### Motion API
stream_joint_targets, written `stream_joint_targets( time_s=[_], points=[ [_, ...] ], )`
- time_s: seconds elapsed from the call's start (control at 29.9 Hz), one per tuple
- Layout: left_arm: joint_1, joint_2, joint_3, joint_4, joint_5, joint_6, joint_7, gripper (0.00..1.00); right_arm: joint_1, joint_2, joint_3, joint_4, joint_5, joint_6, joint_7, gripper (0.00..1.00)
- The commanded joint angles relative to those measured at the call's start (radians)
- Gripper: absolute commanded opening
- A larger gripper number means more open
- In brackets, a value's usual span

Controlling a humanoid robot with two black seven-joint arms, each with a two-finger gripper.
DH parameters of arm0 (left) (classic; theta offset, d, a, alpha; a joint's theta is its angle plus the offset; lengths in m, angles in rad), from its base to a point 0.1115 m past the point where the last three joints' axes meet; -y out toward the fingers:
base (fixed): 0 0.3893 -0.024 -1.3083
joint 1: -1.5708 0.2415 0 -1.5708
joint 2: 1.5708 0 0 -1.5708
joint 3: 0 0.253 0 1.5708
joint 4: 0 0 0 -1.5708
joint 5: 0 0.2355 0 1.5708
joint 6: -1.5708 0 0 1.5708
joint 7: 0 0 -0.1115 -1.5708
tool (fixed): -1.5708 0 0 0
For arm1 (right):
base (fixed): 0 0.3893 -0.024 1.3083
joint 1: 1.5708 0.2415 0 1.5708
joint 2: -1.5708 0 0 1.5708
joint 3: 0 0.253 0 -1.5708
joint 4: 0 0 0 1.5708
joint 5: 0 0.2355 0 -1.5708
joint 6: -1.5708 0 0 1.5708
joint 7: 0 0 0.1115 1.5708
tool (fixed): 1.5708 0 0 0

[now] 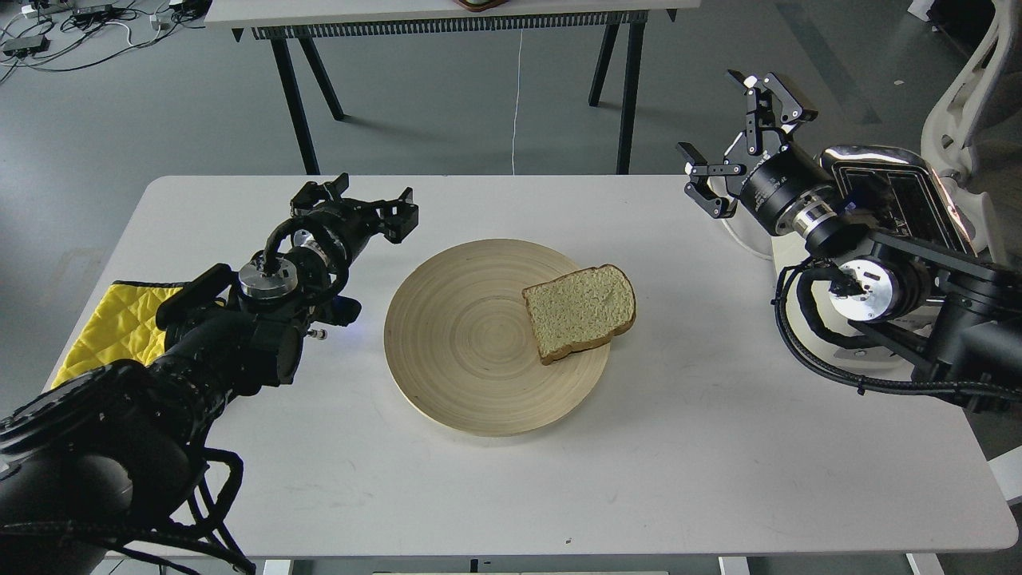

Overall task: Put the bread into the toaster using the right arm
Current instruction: 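Move the open right gripper down toward the bread slice on the plate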

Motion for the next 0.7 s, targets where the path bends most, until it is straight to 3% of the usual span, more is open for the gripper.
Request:
stream_joint_targets(
  time_s=[0.0, 0.17, 0.3, 0.47, 0.67],
  points=[
    [0.0, 0.0, 0.0, 0.0, 0.0, 0.0, 0.0, 1.0, 0.04, 0.002, -0.01, 0.037, -0.13, -0.128, -0.058, 0.99],
    [0.0, 0.0, 0.0, 0.0, 0.0, 0.0, 0.0, 1.0, 0.091, -0.002, -0.115, 0.084, -0.258, -0.283, -0.106, 0.99],
    [0.0, 0.0, 0.0, 0.002, 0.0, 0.0, 0.0, 1.0, 0.154, -0.001, -0.322, 0.083, -0.272, -0.362, -0.106, 0.99],
    [0.0, 0.0, 0.0, 0.0, 0.0, 0.0, 0.0, 1.0, 0.161, 0.01, -0.47, 0.083, -0.27, -0.412, -0.103, 0.99],
    [0.0, 0.0, 0.0, 0.0, 0.0, 0.0, 0.0, 1.0, 0.092, 0.073, -0.507, 0.077, -0.273, -0.442, -0.103, 0.98]
  ],
)
